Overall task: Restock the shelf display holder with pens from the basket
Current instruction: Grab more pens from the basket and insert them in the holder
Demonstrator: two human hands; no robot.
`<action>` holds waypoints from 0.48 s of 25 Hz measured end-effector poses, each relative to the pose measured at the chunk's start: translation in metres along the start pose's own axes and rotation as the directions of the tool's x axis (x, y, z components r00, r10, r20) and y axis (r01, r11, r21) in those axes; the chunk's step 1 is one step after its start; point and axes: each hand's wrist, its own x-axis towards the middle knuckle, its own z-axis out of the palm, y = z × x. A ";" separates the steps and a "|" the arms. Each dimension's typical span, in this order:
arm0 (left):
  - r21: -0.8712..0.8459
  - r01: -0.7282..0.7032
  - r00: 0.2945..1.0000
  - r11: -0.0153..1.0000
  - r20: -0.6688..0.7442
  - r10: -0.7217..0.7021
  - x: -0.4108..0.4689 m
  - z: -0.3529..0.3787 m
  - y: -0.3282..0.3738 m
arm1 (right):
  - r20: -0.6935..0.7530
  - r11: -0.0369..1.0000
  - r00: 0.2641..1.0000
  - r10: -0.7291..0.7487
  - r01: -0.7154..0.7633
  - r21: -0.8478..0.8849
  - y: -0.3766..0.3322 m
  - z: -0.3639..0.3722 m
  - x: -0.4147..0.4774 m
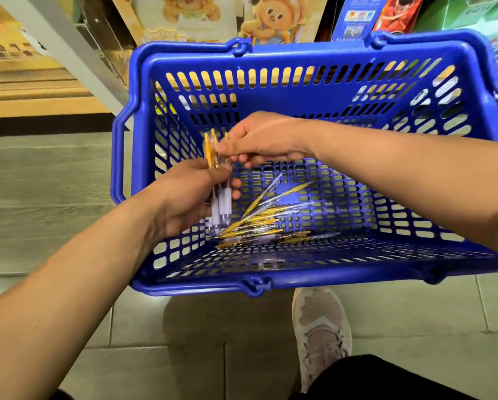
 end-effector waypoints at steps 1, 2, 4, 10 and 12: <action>-0.016 -0.022 1.000 1.000 -0.003 0.022 0.000 -0.001 0.002 | 0.036 0.986 0.999 -0.001 -0.005 0.166 0.003 0.001 0.002; -0.023 -0.055 0.998 0.998 -0.017 0.055 0.000 -0.003 0.004 | 0.075 0.950 0.997 -0.003 -0.020 0.311 0.007 0.003 0.003; -0.016 -0.123 0.991 0.992 -0.055 0.122 -0.002 -0.008 0.008 | 0.042 0.930 0.994 0.103 -0.111 0.350 0.017 0.009 0.011; -0.046 -0.196 0.980 0.979 0.014 0.197 -0.015 -0.005 0.011 | 0.039 0.960 0.962 0.268 -0.264 -0.094 0.041 0.070 0.013; -0.076 -0.197 0.980 0.977 0.012 0.199 -0.018 -0.002 0.012 | 0.178 0.967 0.951 0.252 -0.238 -0.095 0.030 0.074 0.001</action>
